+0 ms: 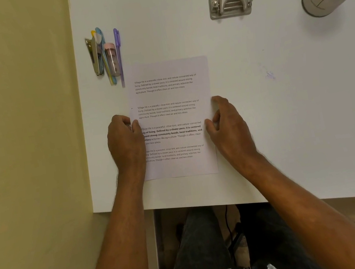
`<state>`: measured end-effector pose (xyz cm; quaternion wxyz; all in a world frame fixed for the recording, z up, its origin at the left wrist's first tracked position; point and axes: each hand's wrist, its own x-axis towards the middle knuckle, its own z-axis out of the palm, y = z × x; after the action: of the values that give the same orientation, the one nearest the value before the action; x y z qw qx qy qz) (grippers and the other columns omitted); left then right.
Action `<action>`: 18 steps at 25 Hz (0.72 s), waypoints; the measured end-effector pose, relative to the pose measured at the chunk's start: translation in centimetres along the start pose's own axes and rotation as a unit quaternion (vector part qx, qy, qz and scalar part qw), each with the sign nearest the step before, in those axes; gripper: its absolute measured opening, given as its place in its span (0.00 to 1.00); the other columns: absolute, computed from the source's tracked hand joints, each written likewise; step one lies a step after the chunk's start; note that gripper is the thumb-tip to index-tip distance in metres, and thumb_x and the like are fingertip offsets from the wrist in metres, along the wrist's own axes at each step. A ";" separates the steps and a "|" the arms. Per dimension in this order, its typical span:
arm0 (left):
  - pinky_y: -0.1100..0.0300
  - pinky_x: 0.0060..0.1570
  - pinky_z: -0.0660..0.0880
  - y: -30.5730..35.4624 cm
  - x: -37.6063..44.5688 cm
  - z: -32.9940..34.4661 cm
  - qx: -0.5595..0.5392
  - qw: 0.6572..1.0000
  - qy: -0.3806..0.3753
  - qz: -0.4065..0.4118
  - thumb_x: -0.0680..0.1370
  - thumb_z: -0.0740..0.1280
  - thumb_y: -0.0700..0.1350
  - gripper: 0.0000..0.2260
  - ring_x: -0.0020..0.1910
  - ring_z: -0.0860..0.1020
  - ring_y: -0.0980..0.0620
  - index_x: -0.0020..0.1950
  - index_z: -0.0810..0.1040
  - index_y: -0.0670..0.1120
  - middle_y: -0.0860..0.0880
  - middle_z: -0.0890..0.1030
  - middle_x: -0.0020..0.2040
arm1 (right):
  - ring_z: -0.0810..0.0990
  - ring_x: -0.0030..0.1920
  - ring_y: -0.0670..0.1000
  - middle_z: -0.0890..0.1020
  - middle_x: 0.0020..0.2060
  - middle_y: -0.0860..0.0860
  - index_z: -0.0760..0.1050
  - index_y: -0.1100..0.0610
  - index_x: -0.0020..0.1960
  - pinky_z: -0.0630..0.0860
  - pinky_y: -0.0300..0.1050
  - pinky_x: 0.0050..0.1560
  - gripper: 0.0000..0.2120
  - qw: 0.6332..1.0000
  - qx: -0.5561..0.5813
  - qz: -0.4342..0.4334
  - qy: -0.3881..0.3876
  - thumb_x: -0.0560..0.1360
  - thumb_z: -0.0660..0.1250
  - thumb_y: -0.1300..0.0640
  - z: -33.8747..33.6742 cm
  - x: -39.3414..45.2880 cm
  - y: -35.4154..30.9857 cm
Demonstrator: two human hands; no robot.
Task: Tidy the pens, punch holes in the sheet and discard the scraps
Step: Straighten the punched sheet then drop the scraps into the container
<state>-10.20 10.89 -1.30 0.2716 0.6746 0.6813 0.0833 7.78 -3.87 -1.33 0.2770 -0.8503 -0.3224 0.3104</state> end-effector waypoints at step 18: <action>0.62 0.47 0.70 0.3 -0.2 0.1 -0.005 1.000 0.009 0.009 0.82 0.67 0.44 0.07 0.49 0.75 0.53 0.58 0.76 0.45 0.47 0.78 0.53 | 0.76 0.45 0.45 0.76 0.50 0.47 0.68 0.53 0.74 0.74 0.40 0.47 0.21 1.000 -0.002 -0.012 0.004 0.82 0.66 0.58 0.2 0.2 0.6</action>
<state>-9.87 10.67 -1.20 0.2684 0.6785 0.6771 0.0955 7.96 -4.02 -1.92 0.2806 -0.8480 -0.3322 0.3029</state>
